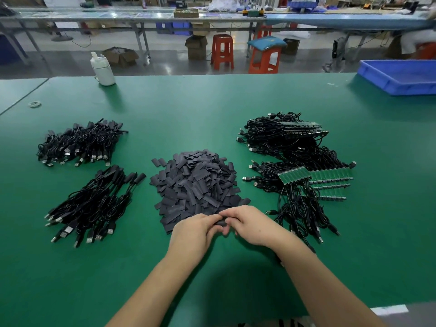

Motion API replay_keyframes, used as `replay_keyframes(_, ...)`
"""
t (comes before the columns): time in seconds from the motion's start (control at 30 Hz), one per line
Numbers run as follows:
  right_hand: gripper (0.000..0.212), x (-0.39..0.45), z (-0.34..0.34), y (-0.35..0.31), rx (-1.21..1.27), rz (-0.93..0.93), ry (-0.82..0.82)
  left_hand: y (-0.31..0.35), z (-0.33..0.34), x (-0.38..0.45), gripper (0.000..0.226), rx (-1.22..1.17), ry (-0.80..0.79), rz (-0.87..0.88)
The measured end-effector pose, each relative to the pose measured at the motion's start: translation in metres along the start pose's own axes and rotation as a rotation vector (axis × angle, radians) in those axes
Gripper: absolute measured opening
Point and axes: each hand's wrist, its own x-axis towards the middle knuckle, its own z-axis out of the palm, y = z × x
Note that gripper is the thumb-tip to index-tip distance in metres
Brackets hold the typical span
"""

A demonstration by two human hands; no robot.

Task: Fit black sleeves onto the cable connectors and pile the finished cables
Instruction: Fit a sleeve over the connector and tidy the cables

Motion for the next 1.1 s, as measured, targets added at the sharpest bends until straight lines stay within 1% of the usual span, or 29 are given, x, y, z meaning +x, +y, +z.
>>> replay_keyframes(0.07, 0.033, 0.000, 0.000, -0.002, -0.046, 0.004, 0.007, 0.000, -0.003, 0.003, 0.034, 0.151, -0.042, -0.021)
replay_keyframes(0.13, 0.034, 0.000, 0.001, -0.004, -0.063, 0.012, -0.001, 0.001, -0.004, 0.005, 0.034, 0.219, -0.057, -0.038)
replay_keyframes(0.27, 0.035, 0.000, 0.004, -0.004, -0.036, 0.009, 0.011, -0.002, -0.003, 0.006, 0.031, 0.192, -0.060, -0.045)
replay_keyframes(0.47, 0.034, -0.001, 0.005, -0.005, -0.036, -0.001, 0.036, -0.004, 0.004, 0.005, 0.026, 0.126, -0.019, -0.064)
replay_keyframes(0.6, 0.034, -0.001, 0.006, -0.006, -0.031, -0.001, 0.046, -0.004, 0.007, 0.006, 0.023, 0.211, -0.027, -0.040)
replay_keyframes(0.7, 0.033, -0.001, 0.007, -0.006, 0.035, 0.018, 0.062, -0.003, 0.008, 0.006, 0.017, 0.250, -0.042, -0.029)
replay_keyframes(0.77, 0.032, -0.001, 0.008, -0.008, 0.070, 0.025, 0.071, -0.002, 0.008, 0.005, 0.023, 0.233, -0.031, -0.025)
replay_keyframes(0.87, 0.031, 0.000, 0.011, -0.008, 0.113, 0.046, 0.071, -0.001, 0.006, 0.004, 0.042, 0.200, -0.003, -0.018)
replay_keyframes(0.9, 0.029, 0.000, 0.011, -0.008, 0.148, 0.060, 0.076, -0.001, 0.004, 0.004, 0.049, 0.130, 0.021, -0.035)
replay_keyframes(0.93, 0.027, 0.001, 0.011, -0.008, 0.211, 0.076, 0.088, 0.001, 0.002, 0.003, 0.056, -0.006, 0.062, -0.077)
replay_keyframes(1.0, 0.023, 0.002, 0.008, -0.009, 0.429, 0.093, 0.121, 0.005, -0.001, 0.003, 0.063, -0.377, 0.155, -0.205)
replay_keyframes(1.03, 0.022, 0.003, 0.006, -0.011, 0.560, 0.089, 0.142, 0.006, -0.003, 0.004, 0.061, -0.601, 0.162, -0.269)
replay_keyframes(1.07, 0.021, 0.003, 0.003, -0.012, 0.688, 0.082, 0.164, 0.009, -0.005, 0.004, 0.053, -0.845, 0.126, -0.325)
replay_keyframes(1.1, 0.021, 0.003, 0.000, -0.014, 0.803, 0.076, 0.187, 0.014, -0.007, 0.004, 0.043, -1.074, 0.056, -0.364)
